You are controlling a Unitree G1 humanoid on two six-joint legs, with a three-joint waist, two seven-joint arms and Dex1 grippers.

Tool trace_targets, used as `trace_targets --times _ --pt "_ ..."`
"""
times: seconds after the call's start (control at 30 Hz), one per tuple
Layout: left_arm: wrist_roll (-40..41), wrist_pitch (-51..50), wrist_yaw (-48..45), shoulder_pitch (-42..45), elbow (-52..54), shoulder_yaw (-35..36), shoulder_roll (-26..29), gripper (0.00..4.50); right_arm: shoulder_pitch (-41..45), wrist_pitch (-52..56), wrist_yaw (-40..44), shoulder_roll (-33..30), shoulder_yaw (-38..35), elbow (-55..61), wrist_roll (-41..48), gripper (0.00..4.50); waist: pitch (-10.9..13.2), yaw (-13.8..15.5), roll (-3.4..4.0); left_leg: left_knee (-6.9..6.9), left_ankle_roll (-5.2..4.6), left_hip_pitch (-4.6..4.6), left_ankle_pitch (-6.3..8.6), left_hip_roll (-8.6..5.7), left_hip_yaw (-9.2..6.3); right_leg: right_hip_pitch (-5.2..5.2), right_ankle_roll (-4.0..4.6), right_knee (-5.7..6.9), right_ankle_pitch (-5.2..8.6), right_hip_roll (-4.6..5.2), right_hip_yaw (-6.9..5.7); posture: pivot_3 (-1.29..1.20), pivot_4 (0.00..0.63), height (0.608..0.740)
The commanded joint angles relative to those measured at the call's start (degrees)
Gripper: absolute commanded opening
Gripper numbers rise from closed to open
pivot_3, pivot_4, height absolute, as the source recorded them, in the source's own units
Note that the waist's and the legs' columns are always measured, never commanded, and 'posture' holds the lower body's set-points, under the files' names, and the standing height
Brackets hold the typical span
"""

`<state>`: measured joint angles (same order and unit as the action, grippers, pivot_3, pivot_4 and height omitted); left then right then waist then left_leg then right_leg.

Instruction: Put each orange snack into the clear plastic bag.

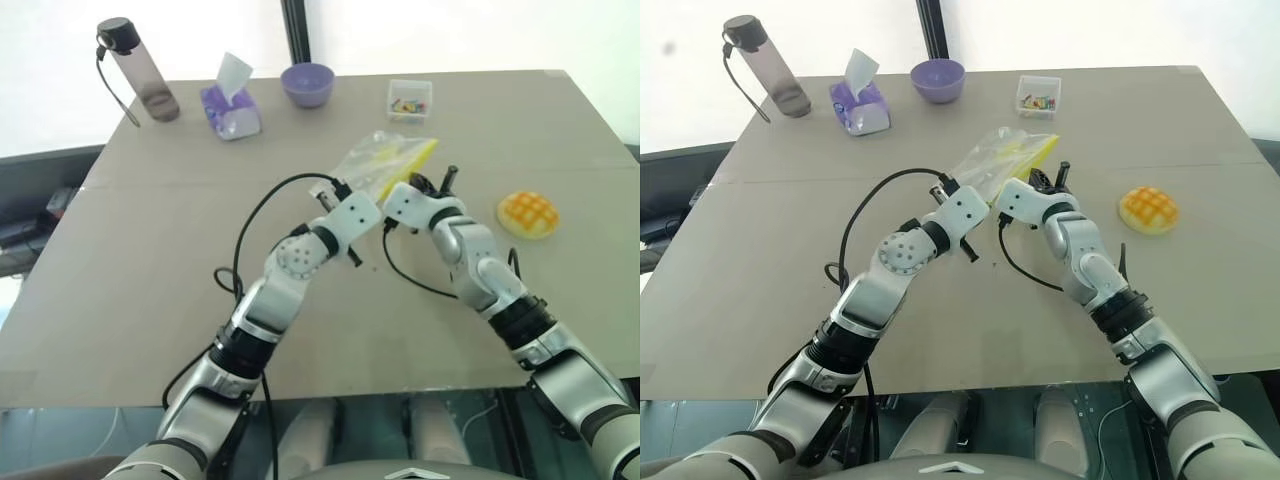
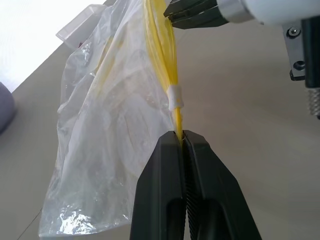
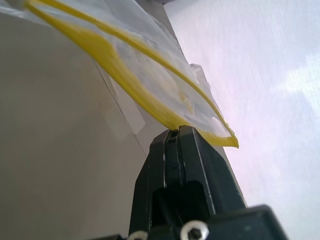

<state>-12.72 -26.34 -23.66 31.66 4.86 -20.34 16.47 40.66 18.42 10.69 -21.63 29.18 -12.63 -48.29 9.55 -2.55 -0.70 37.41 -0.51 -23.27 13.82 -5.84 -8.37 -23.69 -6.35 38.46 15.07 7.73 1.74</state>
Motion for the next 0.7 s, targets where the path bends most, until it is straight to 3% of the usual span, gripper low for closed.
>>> trace_targets --times 0.03,0.23,0.7 --pt "-0.5 0.0 1.4 0.6 -0.1 2.2 -0.2 0.00 0.2 -1.1 -1.0 -1.7 -1.5 1.7 -1.5 0.05 0.0 0.1 0.00 0.00 0.00 0.00 0.00 0.00 0.00 0.00 0.00 0.00 0.00 0.00 0.00 0.00 0.150 0.740" --pt "-0.8 0.0 1.7 0.9 -0.8 2.6 -0.6 0.00 0.4 -3.7 -1.4 -4.6 -0.4 1.7 -4.5 0.05 0.0 0.1 0.00 0.02 0.00 -0.02 0.00 -0.01 0.00 0.00 0.00 -0.01 0.00 0.01 0.00 0.00 0.150 0.740" --pt "-0.7 0.0 2.3 1.1 -1.7 3.5 -1.7 0.00 -4.3 -1.8 2.2 -3.7 -2.3 6.5 -3.5 0.05 0.0 0.1 -0.01 0.02 0.00 -0.02 0.00 -0.01 0.00 0.01 0.00 -0.01 0.00 0.01 0.00 0.00 0.150 0.740"
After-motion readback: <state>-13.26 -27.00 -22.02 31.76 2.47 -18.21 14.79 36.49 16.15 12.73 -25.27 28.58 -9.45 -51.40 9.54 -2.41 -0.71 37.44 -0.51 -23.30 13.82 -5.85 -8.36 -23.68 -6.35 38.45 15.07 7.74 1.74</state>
